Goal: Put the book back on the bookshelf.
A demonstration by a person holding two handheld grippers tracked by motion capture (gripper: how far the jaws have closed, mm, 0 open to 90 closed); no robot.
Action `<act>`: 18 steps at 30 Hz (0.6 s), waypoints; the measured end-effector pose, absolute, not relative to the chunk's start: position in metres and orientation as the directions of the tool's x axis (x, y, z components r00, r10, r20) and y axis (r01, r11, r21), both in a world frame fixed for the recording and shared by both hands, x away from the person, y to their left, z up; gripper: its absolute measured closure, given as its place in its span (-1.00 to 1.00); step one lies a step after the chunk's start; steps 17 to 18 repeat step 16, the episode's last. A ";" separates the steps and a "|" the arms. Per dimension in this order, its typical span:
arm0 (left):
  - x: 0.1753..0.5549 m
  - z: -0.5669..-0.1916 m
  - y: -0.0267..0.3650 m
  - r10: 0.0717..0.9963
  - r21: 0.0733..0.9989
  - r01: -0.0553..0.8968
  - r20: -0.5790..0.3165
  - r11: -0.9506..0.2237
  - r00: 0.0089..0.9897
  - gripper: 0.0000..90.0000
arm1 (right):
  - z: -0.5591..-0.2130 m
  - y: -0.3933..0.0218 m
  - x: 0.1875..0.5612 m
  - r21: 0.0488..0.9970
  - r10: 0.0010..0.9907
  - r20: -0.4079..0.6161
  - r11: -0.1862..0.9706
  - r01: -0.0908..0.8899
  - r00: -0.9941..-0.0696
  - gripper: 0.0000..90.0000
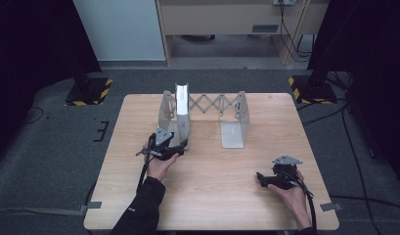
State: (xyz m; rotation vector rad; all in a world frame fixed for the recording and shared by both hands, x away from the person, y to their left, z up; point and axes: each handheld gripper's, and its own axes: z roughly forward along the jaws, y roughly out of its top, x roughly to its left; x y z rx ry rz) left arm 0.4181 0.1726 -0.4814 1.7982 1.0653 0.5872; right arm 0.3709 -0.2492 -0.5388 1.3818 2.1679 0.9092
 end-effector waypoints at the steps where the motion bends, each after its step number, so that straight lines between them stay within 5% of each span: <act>1: 0.418 -0.481 0.173 0.859 0.891 0.413 -0.054 -0.188 0.509 -0.27 | -0.539 -0.249 0.371 0.712 0.906 0.003 0.295 0.637 -0.423 -0.89; 18: 0.361 -0.509 0.221 0.847 0.807 0.529 -0.068 -0.264 0.527 -0.48 | -0.531 -0.260 0.368 0.743 0.919 0.011 0.255 0.619 -0.393 -0.83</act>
